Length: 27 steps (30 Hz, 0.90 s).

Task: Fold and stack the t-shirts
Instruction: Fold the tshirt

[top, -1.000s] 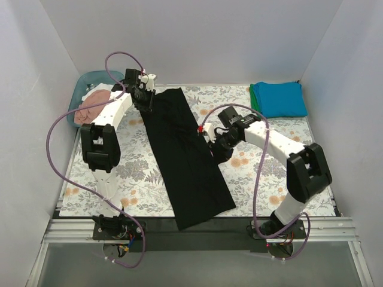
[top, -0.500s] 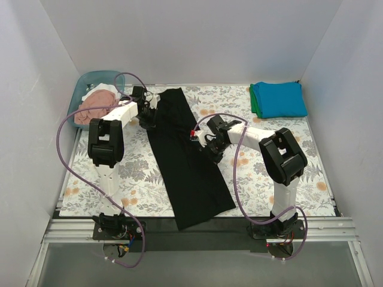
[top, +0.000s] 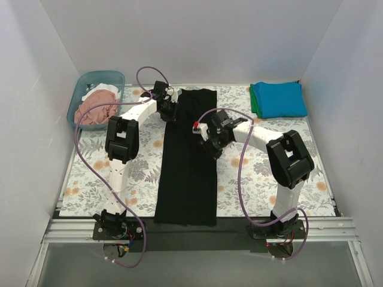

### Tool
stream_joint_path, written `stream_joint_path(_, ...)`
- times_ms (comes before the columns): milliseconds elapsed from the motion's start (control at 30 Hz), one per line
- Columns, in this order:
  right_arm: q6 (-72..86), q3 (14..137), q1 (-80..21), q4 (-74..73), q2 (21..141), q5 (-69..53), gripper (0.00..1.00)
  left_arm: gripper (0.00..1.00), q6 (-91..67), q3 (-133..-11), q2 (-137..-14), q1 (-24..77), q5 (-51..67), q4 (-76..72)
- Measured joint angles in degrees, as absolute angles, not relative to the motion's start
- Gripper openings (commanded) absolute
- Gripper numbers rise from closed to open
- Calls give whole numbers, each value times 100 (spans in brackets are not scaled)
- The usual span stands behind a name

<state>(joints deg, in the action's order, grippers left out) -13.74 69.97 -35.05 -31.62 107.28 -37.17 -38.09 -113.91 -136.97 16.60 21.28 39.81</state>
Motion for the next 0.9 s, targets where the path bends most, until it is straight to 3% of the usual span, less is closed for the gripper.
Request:
stream_joint_path(200, -1100, 8335, -2582, -3129, 10772, -3723, 33, 16, -3997, -10206, -12809, 1566, 2292, 3791)
stream_joint_path(433, -679, 9649, -2464, -2926, 11876, -3546, 25, 11, -4300, -8899, -11574, 1472, 2674, 3450)
stream_joint_path(667, -327, 9865, -2445, -2954, 12982, -3341, 24, 9, -4626, -7876, -11511, 1476, 2880, 3229)
stream_joint_path(900, -161, 10527, -2290, -2891, 13371, -3120, 24, 6, -4783, -7900, -11797, 1468, 2976, 3105)
